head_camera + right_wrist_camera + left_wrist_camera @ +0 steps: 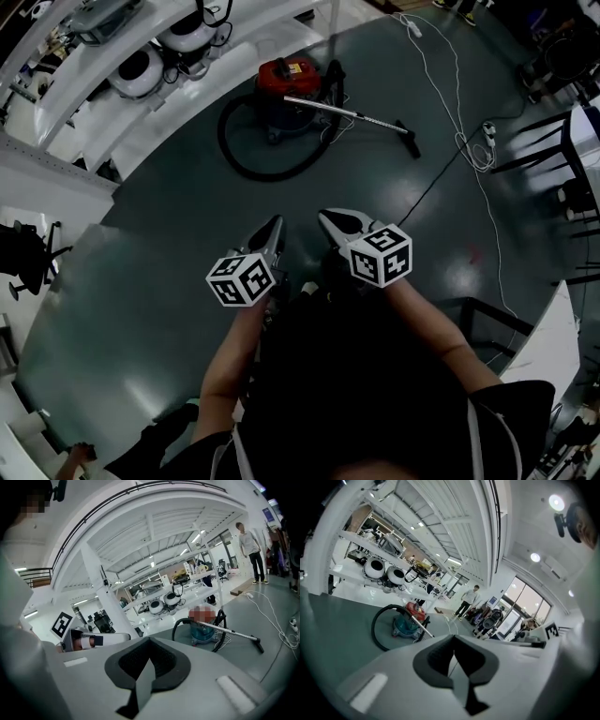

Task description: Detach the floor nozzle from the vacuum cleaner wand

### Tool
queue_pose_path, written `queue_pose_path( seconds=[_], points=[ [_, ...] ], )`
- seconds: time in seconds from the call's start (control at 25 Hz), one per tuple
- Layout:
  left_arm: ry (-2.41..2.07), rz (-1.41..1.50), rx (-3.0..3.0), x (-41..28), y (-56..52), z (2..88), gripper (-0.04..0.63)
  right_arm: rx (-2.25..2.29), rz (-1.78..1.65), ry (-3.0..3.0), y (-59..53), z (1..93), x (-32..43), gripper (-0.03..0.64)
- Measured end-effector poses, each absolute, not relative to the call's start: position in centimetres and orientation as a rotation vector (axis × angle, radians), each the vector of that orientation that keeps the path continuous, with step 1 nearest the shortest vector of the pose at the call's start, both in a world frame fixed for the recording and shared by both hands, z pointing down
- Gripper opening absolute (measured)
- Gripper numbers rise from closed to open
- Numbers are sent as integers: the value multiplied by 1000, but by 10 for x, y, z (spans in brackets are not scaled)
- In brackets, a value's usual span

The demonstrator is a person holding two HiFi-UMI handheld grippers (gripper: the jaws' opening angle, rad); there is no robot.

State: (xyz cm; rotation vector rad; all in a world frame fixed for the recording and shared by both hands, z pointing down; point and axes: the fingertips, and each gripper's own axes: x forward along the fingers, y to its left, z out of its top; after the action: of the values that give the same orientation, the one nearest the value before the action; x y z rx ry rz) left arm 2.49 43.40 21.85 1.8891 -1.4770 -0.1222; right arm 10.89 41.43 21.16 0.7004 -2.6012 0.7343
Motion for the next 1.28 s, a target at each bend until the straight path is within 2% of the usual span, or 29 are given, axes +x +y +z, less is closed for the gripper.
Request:
queue_pose_path(
  seconds=[0.28, 0.76, 1.28],
  points=[
    [-1506, -92, 1908, 35, 374, 212, 9, 801, 714, -2599, 336, 213, 123, -3],
    [-1615, -143, 1875, 46, 279, 205, 9, 723, 725, -2653, 239, 206, 135, -2],
    [-1676, -112, 1846, 41, 220, 208, 9, 731, 725, -2634, 168, 216, 150, -3]
  ],
)
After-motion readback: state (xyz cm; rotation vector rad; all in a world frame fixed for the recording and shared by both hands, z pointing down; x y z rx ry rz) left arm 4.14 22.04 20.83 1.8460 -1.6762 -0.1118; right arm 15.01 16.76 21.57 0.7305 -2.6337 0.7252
